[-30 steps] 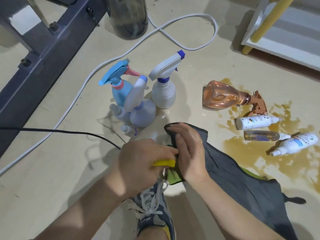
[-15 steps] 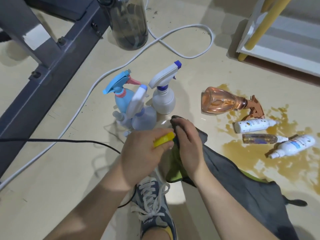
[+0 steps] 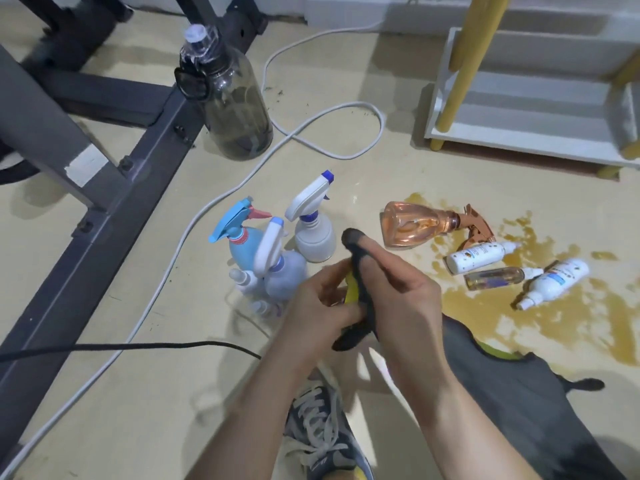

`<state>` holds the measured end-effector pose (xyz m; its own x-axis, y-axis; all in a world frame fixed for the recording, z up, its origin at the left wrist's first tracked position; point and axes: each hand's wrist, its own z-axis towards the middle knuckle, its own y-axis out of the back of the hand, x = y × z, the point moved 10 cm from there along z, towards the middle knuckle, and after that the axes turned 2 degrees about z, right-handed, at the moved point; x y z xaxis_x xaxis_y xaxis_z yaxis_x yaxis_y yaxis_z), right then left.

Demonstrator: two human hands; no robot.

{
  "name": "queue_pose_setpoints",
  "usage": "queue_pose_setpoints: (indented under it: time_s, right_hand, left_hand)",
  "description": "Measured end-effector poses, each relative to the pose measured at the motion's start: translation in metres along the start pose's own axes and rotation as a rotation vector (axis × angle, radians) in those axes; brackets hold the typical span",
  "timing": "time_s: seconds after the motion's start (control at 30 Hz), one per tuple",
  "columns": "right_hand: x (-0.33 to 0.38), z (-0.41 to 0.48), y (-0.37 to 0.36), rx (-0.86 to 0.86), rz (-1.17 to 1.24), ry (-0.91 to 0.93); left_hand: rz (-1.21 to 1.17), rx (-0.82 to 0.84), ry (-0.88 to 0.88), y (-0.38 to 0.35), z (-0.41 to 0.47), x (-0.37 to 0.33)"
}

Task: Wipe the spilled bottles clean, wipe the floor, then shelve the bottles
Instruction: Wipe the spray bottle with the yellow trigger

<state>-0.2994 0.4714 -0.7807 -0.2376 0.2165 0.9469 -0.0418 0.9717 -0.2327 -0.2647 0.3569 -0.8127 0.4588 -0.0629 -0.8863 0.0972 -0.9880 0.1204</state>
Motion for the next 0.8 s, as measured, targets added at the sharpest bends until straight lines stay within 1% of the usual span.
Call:
queue_pose_setpoints:
  time_s: [0.03, 0.07, 0.1, 0.17, 0.2, 0.27, 0.33, 0.37, 0.4, 0.43, 0.5, 0.57, 0.6, 0.67, 0.7, 0.77, 0.8]
  right_hand:
    - [0.007, 0.000, -0.010, 0.056, -0.269, 0.137]
    - [0.003, 0.002, -0.017, 0.098, -0.471, 0.205]
    - [-0.006, 0.009, -0.023, 0.154, -0.547, 0.181]
    - [-0.019, 0.026, -0.034, 0.253, -0.518, 0.040]
    - [-0.017, 0.034, -0.037, 0.271, -0.533, 0.016]
    - [-0.009, 0.051, -0.037, 0.236, -0.591, -0.010]
    - [-0.003, 0.072, -0.027, 0.140, -0.710, -0.005]
    - [-0.002, 0.078, -0.023, 0.099, -0.770, 0.000]
    - [-0.001, 0.081, -0.021, 0.074, -0.786, 0.004]
    - [0.000, 0.082, -0.021, 0.059, -0.755, 0.005]
    - [0.005, 0.073, -0.024, 0.067, -0.595, 0.029]
    - [0.007, 0.049, -0.028, 0.114, -0.478, 0.094]
    - [0.006, 0.036, -0.029, 0.137, -0.484, 0.135]
    - [0.001, 0.013, -0.026, 0.156, -0.589, 0.233]
    - [-0.001, 0.003, -0.027, 0.160, -0.648, 0.288]
    - [0.001, 0.000, -0.028, 0.128, -0.651, 0.347]
    - [0.002, 0.007, -0.024, 0.085, -0.614, 0.326]
  left_hand:
    - [0.012, 0.000, -0.019, -0.001, 0.002, -0.001]
    - [0.001, -0.008, -0.029, -0.001, 0.002, -0.003]
    - [-0.045, -0.015, -0.031, 0.000, 0.004, -0.003]
    - [-0.112, -0.021, -0.030, 0.003, 0.006, -0.004]
    - [-0.124, -0.022, -0.029, 0.005, 0.009, -0.005]
    - [-0.161, 0.024, -0.043, 0.000, 0.011, -0.011]
    - [-0.175, 0.088, -0.071, -0.011, 0.010, -0.016]
    - [-0.181, 0.087, -0.093, -0.014, 0.010, -0.016]
    - [-0.180, 0.063, -0.131, -0.015, 0.008, -0.019]
    - [-0.153, 0.005, -0.173, -0.010, 0.007, -0.021]
    - [-0.086, -0.100, -0.260, -0.002, 0.006, -0.029]
    - [-0.090, -0.134, -0.300, 0.003, 0.008, -0.033]
    - [-0.110, -0.169, -0.285, 0.007, 0.009, -0.029]
    - [-0.132, -0.278, -0.203, 0.017, 0.011, -0.009]
    - [-0.130, -0.307, -0.167, 0.019, 0.012, 0.001]
    - [-0.112, -0.294, -0.131, 0.016, 0.011, 0.011]
    - [-0.126, -0.266, -0.126, 0.012, 0.011, 0.011]
